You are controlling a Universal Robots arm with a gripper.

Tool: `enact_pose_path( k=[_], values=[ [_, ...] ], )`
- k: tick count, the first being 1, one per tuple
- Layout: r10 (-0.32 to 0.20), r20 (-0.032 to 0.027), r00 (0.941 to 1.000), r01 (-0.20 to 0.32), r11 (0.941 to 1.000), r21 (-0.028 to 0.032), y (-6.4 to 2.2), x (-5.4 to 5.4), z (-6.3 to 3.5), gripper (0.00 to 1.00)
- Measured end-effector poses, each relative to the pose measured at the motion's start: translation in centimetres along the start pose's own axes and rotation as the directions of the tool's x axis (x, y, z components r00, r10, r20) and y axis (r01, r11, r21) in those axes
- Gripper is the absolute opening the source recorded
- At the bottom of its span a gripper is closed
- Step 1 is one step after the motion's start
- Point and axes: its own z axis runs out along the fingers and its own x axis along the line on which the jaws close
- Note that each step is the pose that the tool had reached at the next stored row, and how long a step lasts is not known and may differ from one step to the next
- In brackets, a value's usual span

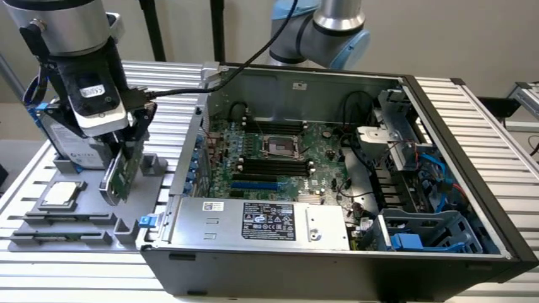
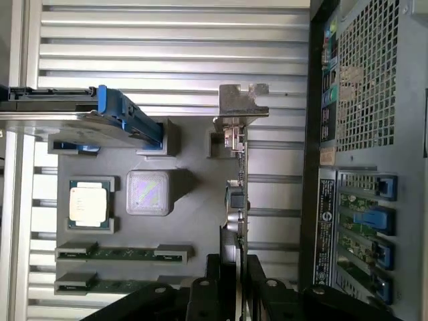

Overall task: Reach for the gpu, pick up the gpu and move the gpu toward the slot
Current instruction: 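Pick up the gpu and move the gpu toward the slot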

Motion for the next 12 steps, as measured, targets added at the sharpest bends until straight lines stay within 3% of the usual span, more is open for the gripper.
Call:
enact_pose_path(
  k=[12],
  values=[
    [0.000, -0.0060, 1.0000, 0.000, 1.0000, -0.0001, 0.08, -2.3, -5.52, 0.27]
  ],
)
